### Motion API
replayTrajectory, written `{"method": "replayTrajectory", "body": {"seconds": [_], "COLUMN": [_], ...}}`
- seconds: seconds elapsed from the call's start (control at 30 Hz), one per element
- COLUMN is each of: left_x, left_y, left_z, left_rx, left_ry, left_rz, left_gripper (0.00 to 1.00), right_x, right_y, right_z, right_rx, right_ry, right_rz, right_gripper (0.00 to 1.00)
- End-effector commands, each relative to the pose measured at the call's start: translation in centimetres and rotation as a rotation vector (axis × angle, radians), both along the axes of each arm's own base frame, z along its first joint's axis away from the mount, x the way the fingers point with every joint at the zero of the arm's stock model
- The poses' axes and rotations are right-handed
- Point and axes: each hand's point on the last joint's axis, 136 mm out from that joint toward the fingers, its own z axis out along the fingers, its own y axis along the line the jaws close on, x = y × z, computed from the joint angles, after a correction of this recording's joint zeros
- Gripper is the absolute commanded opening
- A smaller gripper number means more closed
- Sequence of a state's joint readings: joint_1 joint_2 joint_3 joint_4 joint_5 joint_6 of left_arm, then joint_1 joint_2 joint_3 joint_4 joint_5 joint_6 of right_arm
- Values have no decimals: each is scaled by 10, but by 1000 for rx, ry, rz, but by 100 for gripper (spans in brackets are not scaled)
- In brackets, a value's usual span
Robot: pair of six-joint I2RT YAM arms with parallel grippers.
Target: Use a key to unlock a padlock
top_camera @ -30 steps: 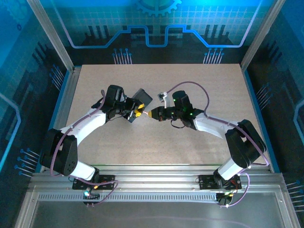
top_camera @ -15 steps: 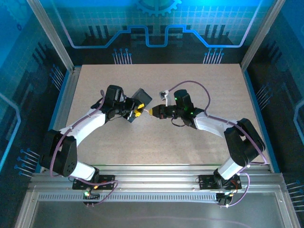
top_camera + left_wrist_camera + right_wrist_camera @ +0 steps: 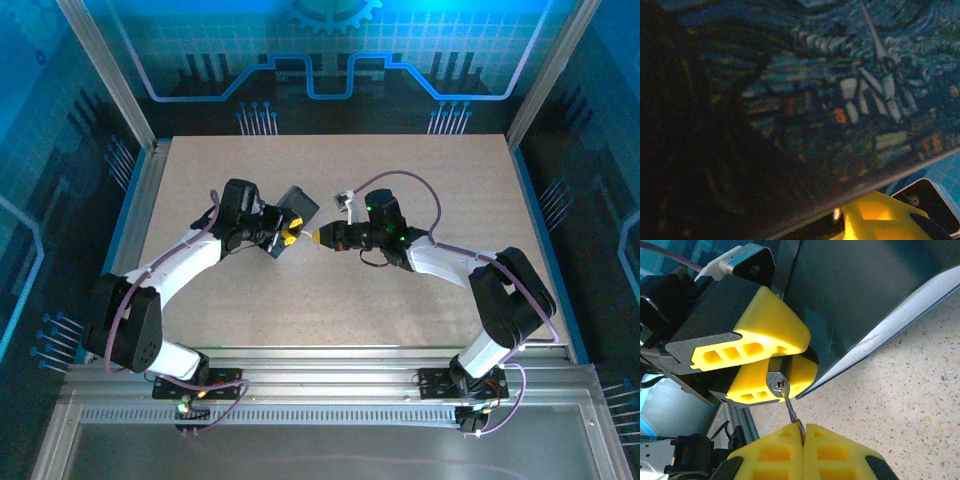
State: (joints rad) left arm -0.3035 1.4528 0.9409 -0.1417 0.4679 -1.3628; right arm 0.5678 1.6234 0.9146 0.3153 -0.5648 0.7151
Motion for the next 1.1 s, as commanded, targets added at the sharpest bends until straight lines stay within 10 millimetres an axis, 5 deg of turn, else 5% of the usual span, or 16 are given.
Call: {"method": "replayTrajectory", "body": {"seconds": [0.0,0.4,0.87,0.97,1.07], "left_x": [1,2,-5,-3,-4], "left_y": [-7,-8,-3,-5,-3], "left_z": [29,34,28,29,31], "left_rx": [-53,-55,15,3,31], "left_ry": [-93,-113,-122,-126,-134], "left_rz": [-32,-41,-63,-68,-81], "left_gripper": [0,0,0,0,0], "right_x": [-2,0,0,-3,6], "right_y": [12,19,40,54,43], "right_z": [8,7,35,26,14], "right_rx": [28,49,163,126,132], "right_ry": [-25,0,69,85,108], "right_rz": [25,25,13,30,-42], "right_gripper": [0,0,0,0,0]}}
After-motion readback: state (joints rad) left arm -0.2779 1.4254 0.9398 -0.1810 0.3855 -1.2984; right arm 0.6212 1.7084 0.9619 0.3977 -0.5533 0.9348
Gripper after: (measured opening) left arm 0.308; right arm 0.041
